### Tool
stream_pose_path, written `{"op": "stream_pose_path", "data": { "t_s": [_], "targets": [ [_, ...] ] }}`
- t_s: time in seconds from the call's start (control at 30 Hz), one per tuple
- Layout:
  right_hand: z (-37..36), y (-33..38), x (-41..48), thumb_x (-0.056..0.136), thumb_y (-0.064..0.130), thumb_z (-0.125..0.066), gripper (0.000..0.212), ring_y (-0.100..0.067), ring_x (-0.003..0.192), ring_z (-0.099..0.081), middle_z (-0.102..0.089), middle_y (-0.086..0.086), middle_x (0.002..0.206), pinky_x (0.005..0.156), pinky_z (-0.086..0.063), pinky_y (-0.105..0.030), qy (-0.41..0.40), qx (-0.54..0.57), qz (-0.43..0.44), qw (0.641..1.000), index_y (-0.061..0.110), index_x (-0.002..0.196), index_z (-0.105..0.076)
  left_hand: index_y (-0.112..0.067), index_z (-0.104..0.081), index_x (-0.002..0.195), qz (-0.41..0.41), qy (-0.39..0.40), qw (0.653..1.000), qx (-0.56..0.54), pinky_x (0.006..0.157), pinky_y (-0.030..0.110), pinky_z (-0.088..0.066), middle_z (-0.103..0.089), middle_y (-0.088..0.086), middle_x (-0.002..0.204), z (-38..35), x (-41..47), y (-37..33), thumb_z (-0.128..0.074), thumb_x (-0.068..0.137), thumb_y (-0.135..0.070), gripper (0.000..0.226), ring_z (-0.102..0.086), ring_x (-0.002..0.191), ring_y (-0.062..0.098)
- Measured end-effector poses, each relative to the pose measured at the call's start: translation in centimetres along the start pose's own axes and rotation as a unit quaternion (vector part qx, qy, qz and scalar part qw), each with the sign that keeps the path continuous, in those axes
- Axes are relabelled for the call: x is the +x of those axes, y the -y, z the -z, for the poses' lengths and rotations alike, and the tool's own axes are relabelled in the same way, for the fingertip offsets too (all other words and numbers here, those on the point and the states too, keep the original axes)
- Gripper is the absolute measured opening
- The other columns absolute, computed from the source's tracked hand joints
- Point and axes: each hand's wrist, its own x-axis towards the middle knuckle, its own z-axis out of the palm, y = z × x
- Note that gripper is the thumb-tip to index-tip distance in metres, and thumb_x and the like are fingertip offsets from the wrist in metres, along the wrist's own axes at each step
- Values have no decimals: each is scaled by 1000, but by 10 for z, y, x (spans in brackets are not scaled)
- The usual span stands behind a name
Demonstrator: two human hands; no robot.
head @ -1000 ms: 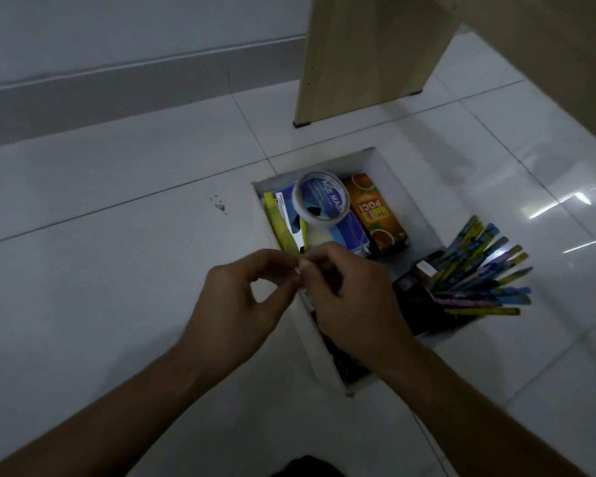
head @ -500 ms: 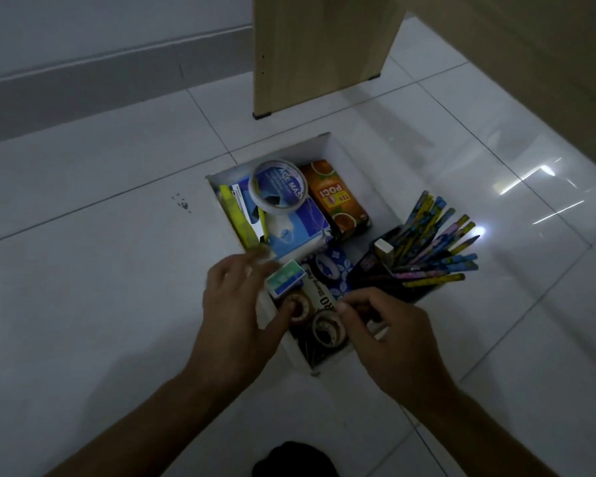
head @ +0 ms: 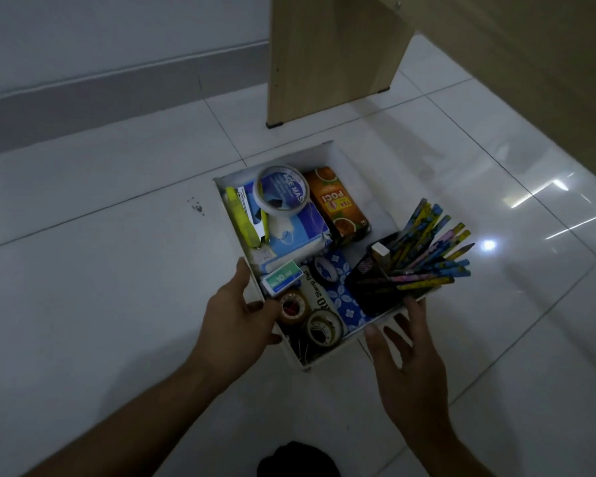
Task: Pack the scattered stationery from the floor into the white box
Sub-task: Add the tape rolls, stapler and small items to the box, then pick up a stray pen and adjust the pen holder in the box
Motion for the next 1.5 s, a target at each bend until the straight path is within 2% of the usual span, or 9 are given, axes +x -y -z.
{"op": "stream_pose_path", "data": {
  "t_s": [0.1, 0.3, 0.7, 0.87, 1.0, 1.1, 1.2, 1.3, 1.5],
  "targets": [
    [-13, 6, 1, 78, 54, -61, 86, -6, 131, -43, -15, 10, 162, 91, -38, -1, 21, -6, 16, 1000, 36, 151, -21, -36, -36, 143, 12, -16, 1000, -1, 59, 36, -61, -68, -16, 109, 17, 2, 1, -60, 90, -10, 64, -73, 84, 13],
    [-38, 28, 11, 71, 60, -68, 90, 4, 119, -43, -12, 4, 162, 97, -42, -18, 85, -31, 83, 992, 50, 141, -13, -36, -46, 135, 14, -61, 998, 17, 58, 36, -61, -66, -37, 90, 56, 7, 2, -61, 89, -10, 54, -74, 80, 12],
    [-97, 83, 32, 89, 29, -68, 65, -27, 116, -62, -54, -17, 139, 92, -53, -38, 160, -95, 175, 967, 12, 146, -41, -32, -57, 122, 9, -176, 984, 6, 58, 38, -61, -63, -23, 111, 132, 2, 6, -67, 85, -13, 43, -73, 79, 8],
    [-99, 124, 40, 95, 49, -45, 47, -30, 95, -63, -64, -13, 111, 63, -38, -29, 205, -420, 223, 856, 15, 127, -47, -16, -49, 133, 14, -215, 975, 49, 65, 39, -62, -57, -8, 126, 145, -7, 8, -68, 86, -18, 51, -70, 84, 6],
    [-102, 163, 16, 93, 53, -43, 33, -27, 75, -63, -67, -4, 83, 55, -38, -29, 225, -373, 319, 842, 23, 95, -57, -23, -54, 126, -11, -192, 969, 155, 76, 28, -58, -59, -11, 124, 154, -27, 4, -64, 87, -23, 40, -66, 94, 3],
    [-126, 183, 3, 93, 45, -50, 26, -24, 87, -63, -67, -1, 96, 63, -47, -31, 295, -277, 350, 845, 22, 105, -56, -24, -53, 126, -10, -179, 959, 221, 70, 8, -44, -58, -12, 125, 165, -43, -2, -63, 87, -27, 40, -61, 93, -3],
    [-156, 197, -1, 94, 41, -53, 45, -25, 119, -51, -54, -7, 131, 89, -48, -37, 353, -253, 338, 835, 16, 129, -45, -21, -48, 134, -2, -183, 947, 265, 78, 14, -42, -55, -6, 134, 179, -60, -10, -61, 89, -30, 48, -58, 103, 4],
    [-182, 215, -4, 94, 44, -52, 65, -31, 140, -28, -30, -14, 152, 109, -36, -47, 377, -301, 372, 793, 9, 144, -30, -18, -40, 142, 14, -187, 939, 288, 87, 21, -44, -51, -1, 141, 200, -81, -15, -60, 90, -32, 57, -55, 120, 13],
    [-223, 257, -31, 93, 55, -46, 76, -34, 144, -20, -18, -17, 159, 110, -33, -51, 423, -373, 448, 694, 7, 148, -23, -14, -35, 145, 43, -243, 923, 295, 101, 26, -36, -44, 4, 147, 237, -129, -3, -60, 90, -34, 64, -47, 130, 19]
  ]
}}
